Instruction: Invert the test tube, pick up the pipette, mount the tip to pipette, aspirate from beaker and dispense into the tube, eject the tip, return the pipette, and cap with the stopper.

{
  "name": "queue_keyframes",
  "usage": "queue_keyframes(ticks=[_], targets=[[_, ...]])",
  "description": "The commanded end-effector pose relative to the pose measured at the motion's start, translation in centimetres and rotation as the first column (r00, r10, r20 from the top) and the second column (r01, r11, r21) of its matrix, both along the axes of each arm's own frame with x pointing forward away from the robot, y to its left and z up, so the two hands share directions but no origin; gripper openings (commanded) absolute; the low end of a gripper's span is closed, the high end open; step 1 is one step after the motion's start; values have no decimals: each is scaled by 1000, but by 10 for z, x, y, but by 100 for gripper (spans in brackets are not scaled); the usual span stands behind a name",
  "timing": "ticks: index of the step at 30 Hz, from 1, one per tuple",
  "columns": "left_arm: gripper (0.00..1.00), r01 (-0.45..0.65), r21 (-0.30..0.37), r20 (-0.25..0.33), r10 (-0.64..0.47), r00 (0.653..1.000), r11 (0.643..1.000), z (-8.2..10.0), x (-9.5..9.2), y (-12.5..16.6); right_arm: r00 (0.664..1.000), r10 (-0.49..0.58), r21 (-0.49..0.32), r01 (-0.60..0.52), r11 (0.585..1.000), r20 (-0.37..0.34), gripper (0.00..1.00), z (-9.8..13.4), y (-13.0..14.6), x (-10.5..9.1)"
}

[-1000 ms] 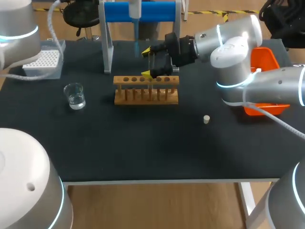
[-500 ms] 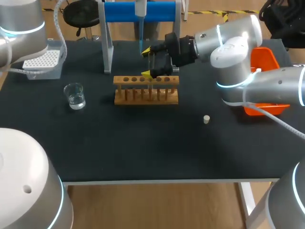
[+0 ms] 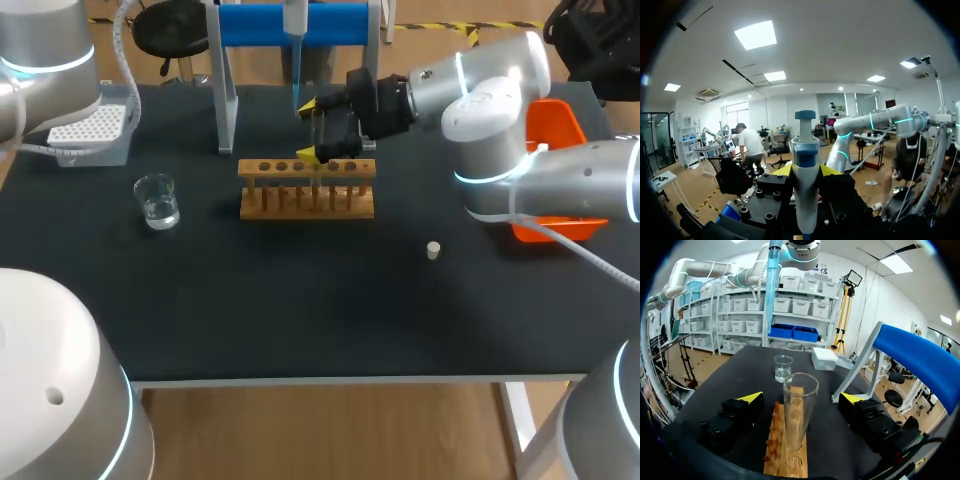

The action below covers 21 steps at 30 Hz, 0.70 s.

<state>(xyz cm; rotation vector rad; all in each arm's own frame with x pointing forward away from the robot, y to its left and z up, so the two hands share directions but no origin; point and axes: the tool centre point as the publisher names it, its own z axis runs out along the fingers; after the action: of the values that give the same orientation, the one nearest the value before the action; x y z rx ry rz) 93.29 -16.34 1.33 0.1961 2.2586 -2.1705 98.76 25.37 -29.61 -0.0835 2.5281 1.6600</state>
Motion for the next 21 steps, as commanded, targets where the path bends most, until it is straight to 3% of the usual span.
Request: queue_keyframes(ticks=[1,21], targets=[[0,2,4,-1,-2,1000,1000,1,0,1,1000,-2,-17,2,1000,-8,100,-2,2,0],[0,2,4,-1,-2,1000,1000,1,0,1,999,-23,-21,22,1000,-41,100,-2,1,-5]])
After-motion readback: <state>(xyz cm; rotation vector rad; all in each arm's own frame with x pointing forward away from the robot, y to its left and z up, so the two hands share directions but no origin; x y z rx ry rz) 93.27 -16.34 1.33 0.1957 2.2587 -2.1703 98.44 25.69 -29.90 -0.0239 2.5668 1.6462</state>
